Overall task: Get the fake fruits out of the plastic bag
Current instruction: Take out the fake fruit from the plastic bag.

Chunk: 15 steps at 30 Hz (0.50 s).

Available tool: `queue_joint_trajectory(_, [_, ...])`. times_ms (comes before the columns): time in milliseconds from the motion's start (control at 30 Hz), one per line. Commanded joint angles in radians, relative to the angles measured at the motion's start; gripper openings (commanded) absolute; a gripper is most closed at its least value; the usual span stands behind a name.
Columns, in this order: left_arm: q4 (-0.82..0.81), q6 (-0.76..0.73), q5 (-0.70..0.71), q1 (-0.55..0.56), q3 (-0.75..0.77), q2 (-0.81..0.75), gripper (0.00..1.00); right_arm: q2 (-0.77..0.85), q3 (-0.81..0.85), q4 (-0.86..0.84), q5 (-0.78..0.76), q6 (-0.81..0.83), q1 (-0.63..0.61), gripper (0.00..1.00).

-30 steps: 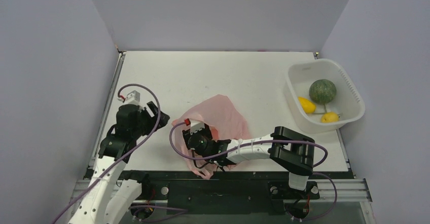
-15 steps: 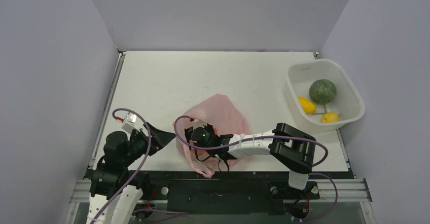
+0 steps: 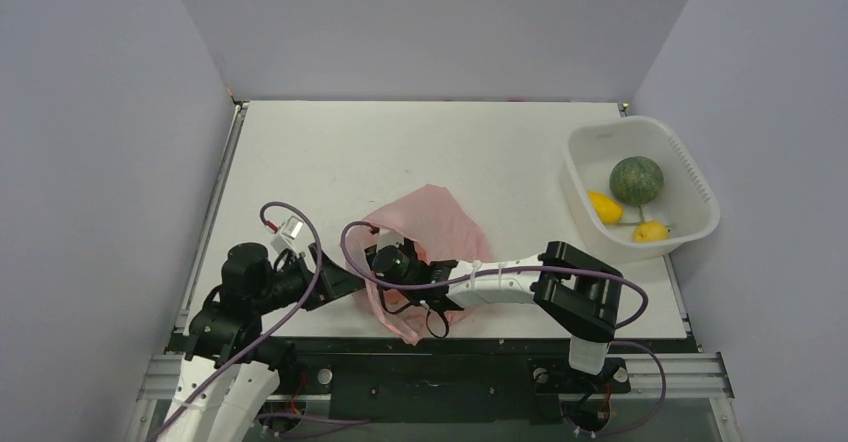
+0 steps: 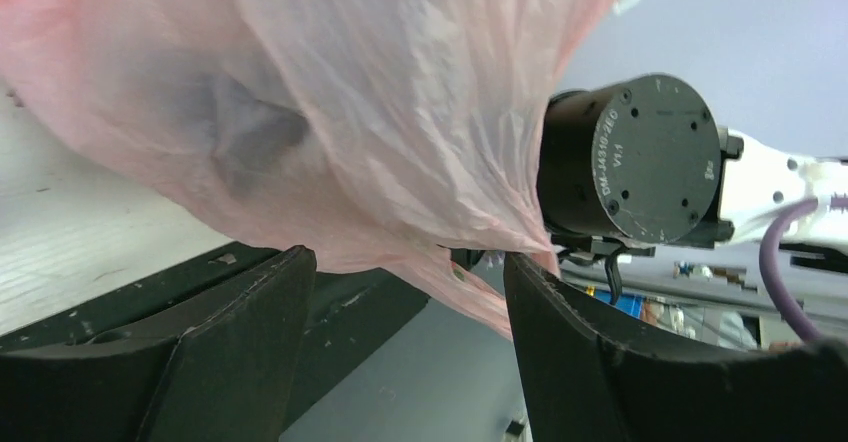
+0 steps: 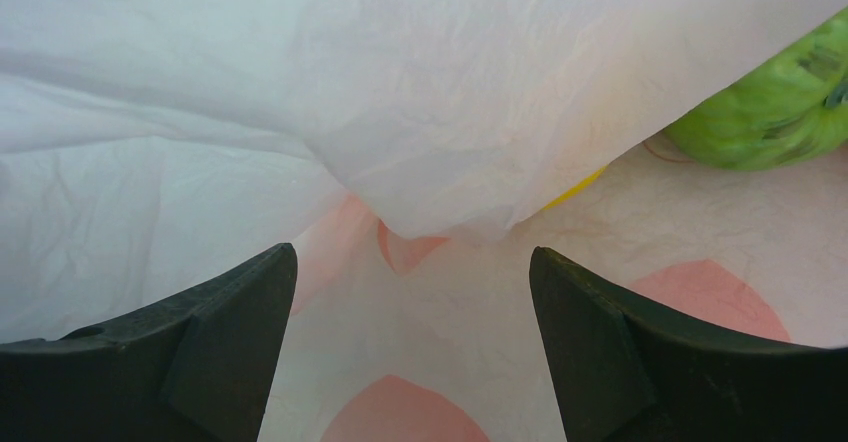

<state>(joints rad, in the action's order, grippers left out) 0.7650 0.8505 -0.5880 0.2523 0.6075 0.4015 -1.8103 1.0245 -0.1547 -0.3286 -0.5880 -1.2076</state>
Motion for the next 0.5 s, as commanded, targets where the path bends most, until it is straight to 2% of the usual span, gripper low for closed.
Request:
queue_joint_trajectory(0, [-0.184, 0.049, -0.028, 0.105, 0.003, 0.022, 0.67, -0.009, 0.055, 0.015, -0.030, -0.002, -0.001, 0.82])
queue_joint_trajectory(167, [-0.310, 0.102, 0.062, 0.232, 0.050, 0.059, 0.67, -0.018, 0.063, 0.027, -0.040, 0.002, 0.001, 0.82])
queue_joint_trajectory(267, [-0.209, 0.082, 0.189, 0.250, 0.096, 0.098, 0.69, -0.011, 0.061, 0.032, -0.043, 0.000, -0.001, 0.82])
queue_joint_trajectory(400, [-0.106, 0.079, 0.248, 0.275, 0.086, 0.197, 0.70, -0.002, 0.058, 0.033, -0.044, 0.000, -0.001, 0.82])
queue_joint_trajectory(467, [-0.116, 0.082, 0.268, 0.301, 0.065, 0.216, 0.70, 0.001, 0.058, 0.031, -0.048, 0.001, -0.001, 0.82])
